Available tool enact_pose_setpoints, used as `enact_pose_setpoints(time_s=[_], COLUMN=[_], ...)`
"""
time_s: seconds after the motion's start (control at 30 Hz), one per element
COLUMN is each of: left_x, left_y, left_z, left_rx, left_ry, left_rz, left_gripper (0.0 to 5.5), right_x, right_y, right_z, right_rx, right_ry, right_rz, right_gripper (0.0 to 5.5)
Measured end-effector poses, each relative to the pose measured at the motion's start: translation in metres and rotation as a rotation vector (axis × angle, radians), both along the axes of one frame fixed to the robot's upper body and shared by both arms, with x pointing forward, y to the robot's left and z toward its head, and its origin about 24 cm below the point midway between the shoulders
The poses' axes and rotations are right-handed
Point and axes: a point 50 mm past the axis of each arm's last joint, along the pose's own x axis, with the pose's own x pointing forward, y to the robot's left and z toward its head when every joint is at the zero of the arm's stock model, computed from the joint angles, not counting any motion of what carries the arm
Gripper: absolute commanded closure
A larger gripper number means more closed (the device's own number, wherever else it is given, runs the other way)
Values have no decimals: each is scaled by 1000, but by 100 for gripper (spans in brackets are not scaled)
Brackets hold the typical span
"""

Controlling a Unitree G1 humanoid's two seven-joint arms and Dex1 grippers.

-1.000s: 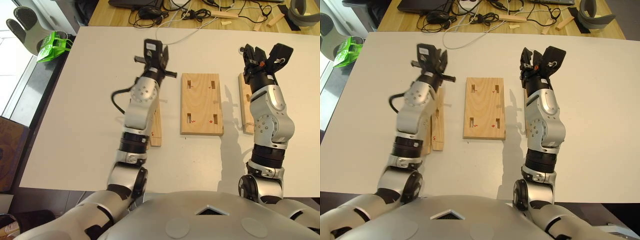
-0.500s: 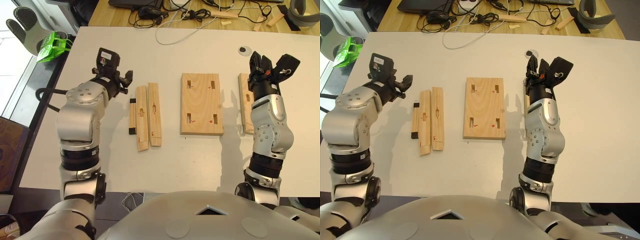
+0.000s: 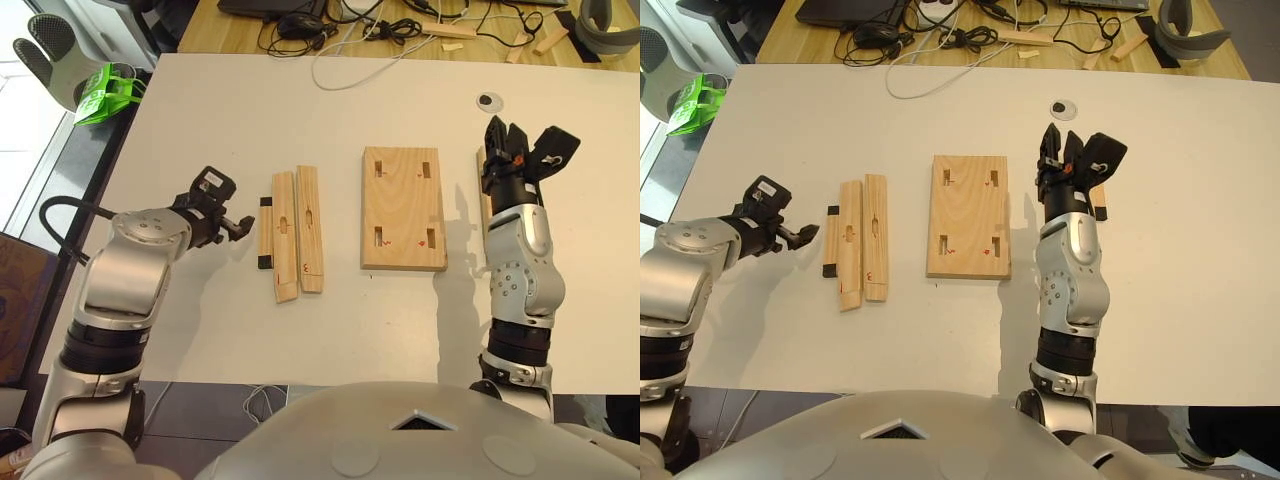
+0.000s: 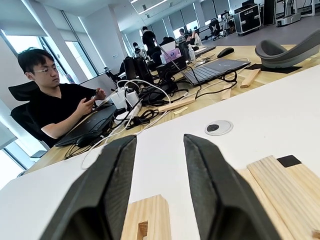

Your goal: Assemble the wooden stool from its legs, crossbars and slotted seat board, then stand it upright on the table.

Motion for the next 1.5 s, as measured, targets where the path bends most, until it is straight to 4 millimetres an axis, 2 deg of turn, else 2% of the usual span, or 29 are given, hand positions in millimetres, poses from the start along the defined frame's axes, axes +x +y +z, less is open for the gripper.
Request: enact_pose_setpoints(time_s=[0.13, 0.3, 0.53, 0.7, 0.83, 1.37, 1.43, 1.5], left_x=[-11, -14, -8, -19, -21, -16, -14, -1], left_y=[-4, -19, -24, -20, -25, -47, -46, -50], left_z=[-10, -1, 10, 0, -3, 3, 5, 18], left_rx=[-35, -79, -75, -33, -34, -58, -56, -72], left_ry=[69, 64, 20, 50, 51, 36, 5, -100], left_rz=[25, -5, -19, -32, -63, -173, -153, -147], left_gripper=[163, 163, 163, 163, 163, 163, 163, 163], right_x=[-3, -8, -10, -11, -11, -12, -12, -12], right_y=[2, 6, 8, 11, 11, 11, 11, 10], right_z=[-5, -7, -2, 0, 2, 3, 3, 3], right_rx=[2, 10, 32, 45, 53, 71, 71, 72], right_ry=[7, 19, 6, 2, -1, 11, 11, 11], right_rz=[-10, -13, -22, -16, -25, -41, -41, -44], right_gripper=[375, 375, 375, 375, 375, 375, 375, 375])
